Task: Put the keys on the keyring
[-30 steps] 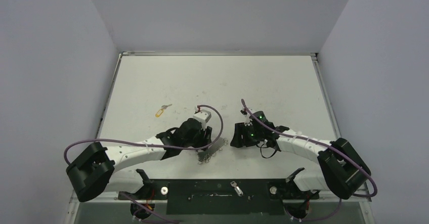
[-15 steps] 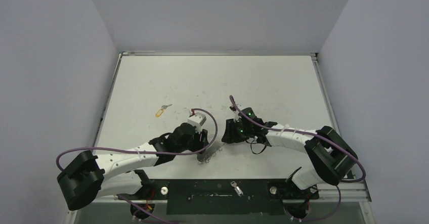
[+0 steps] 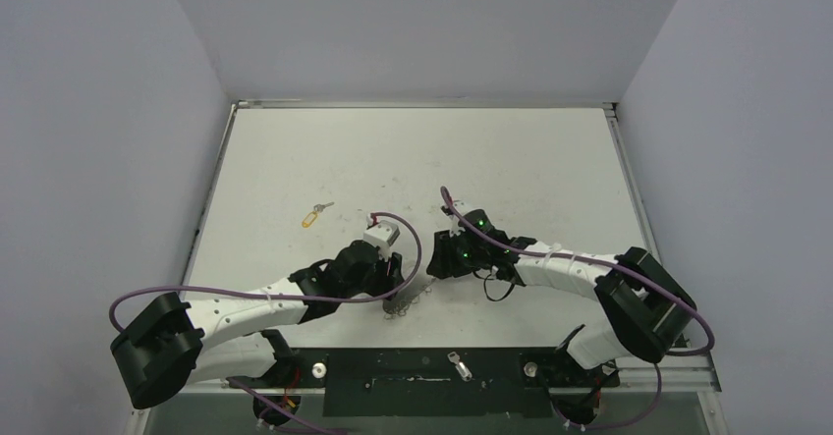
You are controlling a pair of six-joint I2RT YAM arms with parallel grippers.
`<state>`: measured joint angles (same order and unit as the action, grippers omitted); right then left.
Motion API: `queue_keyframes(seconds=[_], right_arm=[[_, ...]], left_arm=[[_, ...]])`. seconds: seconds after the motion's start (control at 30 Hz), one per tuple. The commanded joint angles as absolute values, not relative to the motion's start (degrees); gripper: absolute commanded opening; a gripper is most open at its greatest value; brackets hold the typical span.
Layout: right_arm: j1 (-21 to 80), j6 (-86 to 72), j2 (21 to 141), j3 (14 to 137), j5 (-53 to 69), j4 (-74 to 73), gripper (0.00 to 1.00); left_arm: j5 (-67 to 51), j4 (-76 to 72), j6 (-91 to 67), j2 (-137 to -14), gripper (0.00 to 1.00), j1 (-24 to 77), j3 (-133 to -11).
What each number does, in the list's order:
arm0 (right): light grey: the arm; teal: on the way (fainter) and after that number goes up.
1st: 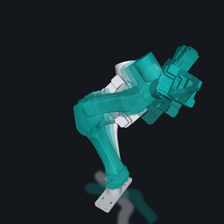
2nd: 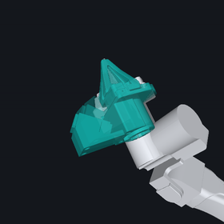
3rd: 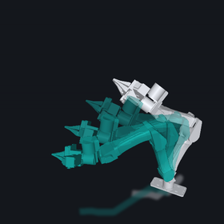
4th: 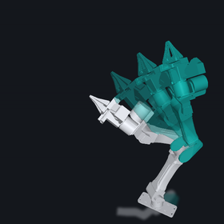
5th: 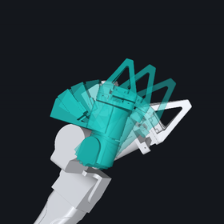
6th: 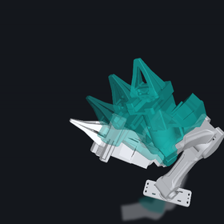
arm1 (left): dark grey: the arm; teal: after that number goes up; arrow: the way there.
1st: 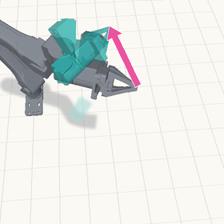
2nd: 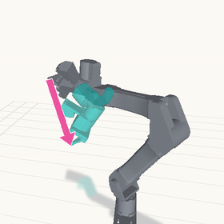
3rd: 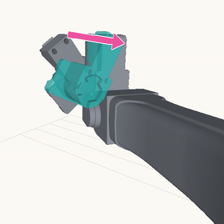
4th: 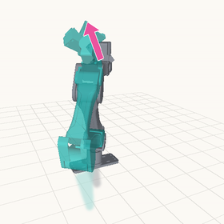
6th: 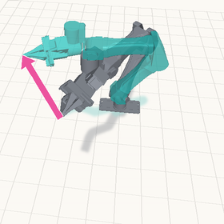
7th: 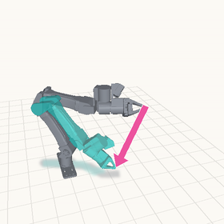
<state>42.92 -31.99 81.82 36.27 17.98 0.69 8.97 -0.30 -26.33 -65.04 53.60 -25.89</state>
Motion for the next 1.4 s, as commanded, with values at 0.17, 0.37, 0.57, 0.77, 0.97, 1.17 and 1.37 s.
queue_keyframes(seconds=[0.17, 0.37, 0.57, 0.77, 0.97, 1.17, 1.37], right_arm=[[42.99, -31.34, 86.53, 39.77, 15.36, 3.1, 0.38], [42.98, -31.07, 87.48, 39.83, 16.26, 2.81, 0.36], [42.73, -30.31, 86.22, 38.75, 15.39, 1.78, 0.35], [41.52, -29.3, 85.54, 38.08, 15.21, 0.21, 0.37], [41.4, -30.1, 87.02, 37.34, 18.53, 2.19, 0.33], [41.4, -31.8, 87.21, 36.25, 23.2, 4.74, 0.17], [41.4, -32.54, 86.99, 35.25, 23.05, 5.3, 0.15]], left_arm=[[9.75, -2.98, -26.27, -63.68, 0.5, 53.88, -25.75], [9.76, -3.04, -25.85, -63.67, 0.5, 53.88, -25.84], [9.68, -3.25, -24.91, -63.65, 0.5, 53.88, -25.75], [9.36, -3.75, -24.53, -63.72, 0.5, 53.88, -25.66], [9.23, -4.3, -23.96, -63.94, 0.5, 53.88, -26.08], [9.19, -4.1, -23.43, -63.9, 0.5, 53.88, -26.45], [9.05, -4.79, -23.03, -64.13, 0.5, 53.88, -26.61]])
